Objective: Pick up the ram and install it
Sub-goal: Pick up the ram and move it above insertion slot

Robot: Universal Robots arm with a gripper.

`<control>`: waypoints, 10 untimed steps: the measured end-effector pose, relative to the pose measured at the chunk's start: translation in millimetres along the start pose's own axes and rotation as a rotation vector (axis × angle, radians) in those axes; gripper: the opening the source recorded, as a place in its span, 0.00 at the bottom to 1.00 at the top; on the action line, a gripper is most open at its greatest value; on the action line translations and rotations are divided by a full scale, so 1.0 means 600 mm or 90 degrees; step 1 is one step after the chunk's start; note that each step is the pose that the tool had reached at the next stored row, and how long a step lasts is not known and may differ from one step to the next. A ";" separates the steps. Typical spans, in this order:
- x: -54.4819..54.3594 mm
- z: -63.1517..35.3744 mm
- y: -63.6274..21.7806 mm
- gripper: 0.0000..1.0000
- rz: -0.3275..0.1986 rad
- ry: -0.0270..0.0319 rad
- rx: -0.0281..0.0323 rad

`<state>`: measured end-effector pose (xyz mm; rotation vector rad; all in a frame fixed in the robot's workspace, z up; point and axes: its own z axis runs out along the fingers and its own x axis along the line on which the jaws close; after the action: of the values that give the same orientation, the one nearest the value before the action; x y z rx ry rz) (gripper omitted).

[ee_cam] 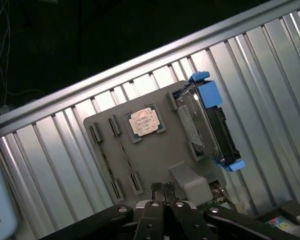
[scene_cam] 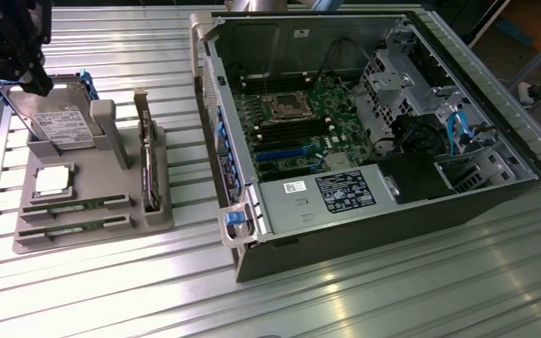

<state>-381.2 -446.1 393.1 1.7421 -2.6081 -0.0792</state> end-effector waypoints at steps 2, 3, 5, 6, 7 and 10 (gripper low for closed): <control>0.000 0.000 0.000 0.11 -0.013 0.0006 -0.0003; 0.000 0.000 0.000 0.11 -0.019 0.0009 -0.0005; 0.000 0.000 0.000 0.11 -0.032 0.0015 -0.0008; 0.000 0.000 0.000 0.11 -0.079 0.0035 -0.0019; 0.000 0.000 0.000 0.11 -0.118 0.0053 -0.0029; 0.000 0.000 0.000 0.11 -0.195 0.0087 -0.0048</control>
<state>-381.2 -446.1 393.2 2.1148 -2.3057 -0.0770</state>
